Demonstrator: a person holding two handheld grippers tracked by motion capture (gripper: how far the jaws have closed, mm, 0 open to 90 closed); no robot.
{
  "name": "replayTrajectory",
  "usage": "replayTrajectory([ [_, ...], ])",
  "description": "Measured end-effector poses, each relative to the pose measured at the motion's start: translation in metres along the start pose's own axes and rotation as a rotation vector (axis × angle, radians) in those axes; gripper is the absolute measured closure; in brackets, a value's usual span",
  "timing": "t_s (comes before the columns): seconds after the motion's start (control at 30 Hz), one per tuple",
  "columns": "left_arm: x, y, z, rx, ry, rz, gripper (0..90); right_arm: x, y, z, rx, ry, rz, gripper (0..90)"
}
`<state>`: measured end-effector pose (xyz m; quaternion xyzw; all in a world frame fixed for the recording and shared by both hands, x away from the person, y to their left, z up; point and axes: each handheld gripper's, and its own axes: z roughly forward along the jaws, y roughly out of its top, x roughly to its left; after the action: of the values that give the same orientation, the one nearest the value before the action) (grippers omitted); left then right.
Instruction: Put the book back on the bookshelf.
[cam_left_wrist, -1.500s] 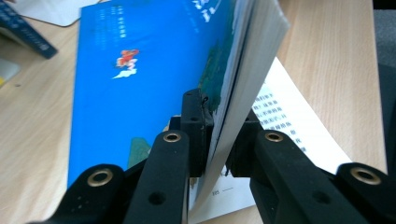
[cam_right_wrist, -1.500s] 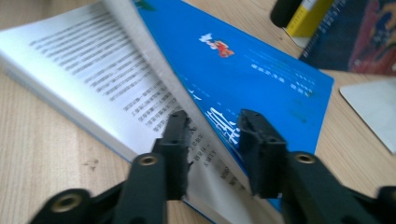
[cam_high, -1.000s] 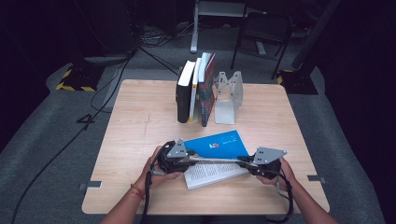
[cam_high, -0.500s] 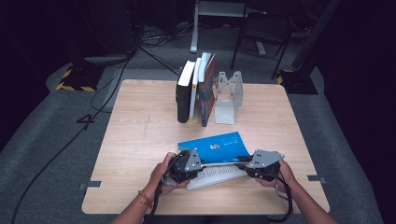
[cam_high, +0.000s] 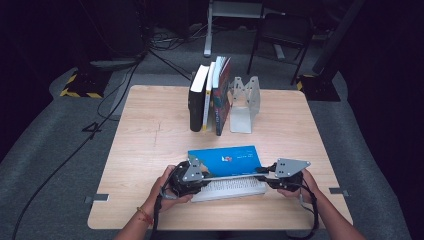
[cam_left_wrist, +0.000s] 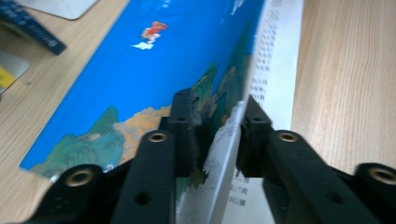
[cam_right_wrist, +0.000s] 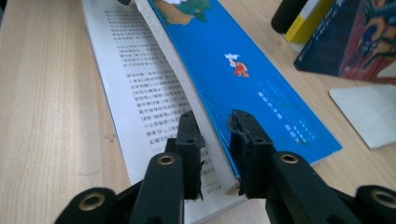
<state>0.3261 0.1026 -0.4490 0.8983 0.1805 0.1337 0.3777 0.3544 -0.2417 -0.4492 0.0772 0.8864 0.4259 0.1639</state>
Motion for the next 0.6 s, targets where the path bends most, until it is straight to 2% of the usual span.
replayTrajectory([
  [0.03,-0.004,0.001,-0.003,0.009,0.015,0.012,69.6,0.004,0.004,0.0,0.003,0.001,-0.015,76.1],
  [0.07,-0.011,0.006,-0.008,0.001,0.003,0.033,69.6,0.006,0.005,0.001,0.008,0.003,-0.025,76.6],
  [0.1,-0.011,0.006,-0.008,0.001,0.003,0.033,69.1,0.006,0.005,0.001,0.008,0.003,-0.025,76.6],
  [0.13,-0.016,0.008,-0.01,0.006,0.008,0.04,68.5,0.01,0.008,0.003,0.021,0.011,-0.045,77.6],
  [0.23,-0.028,0.016,-0.008,0.036,0.038,0.059,67.4,0.014,0.012,0.005,0.024,0.012,-0.052,77.7],
  [0.33,-0.033,0.021,0.002,0.053,0.071,0.035,65.2,0.019,0.02,0.007,0.034,0.005,-0.065,78.0],
  [0.47,-0.039,0.023,0.018,0.092,0.108,0.025,64.5,0.024,0.026,0.012,0.048,0.012,-0.069,78.2],
  [0.53,-0.041,0.024,0.024,0.096,0.13,0.021,64.7,0.028,0.029,0.015,0.055,0.017,-0.066,78.2],
  [0.6,-0.041,0.024,0.027,0.094,0.143,0.014,69.5,0.031,0.032,0.018,0.057,0.02,-0.068,78.3],
])
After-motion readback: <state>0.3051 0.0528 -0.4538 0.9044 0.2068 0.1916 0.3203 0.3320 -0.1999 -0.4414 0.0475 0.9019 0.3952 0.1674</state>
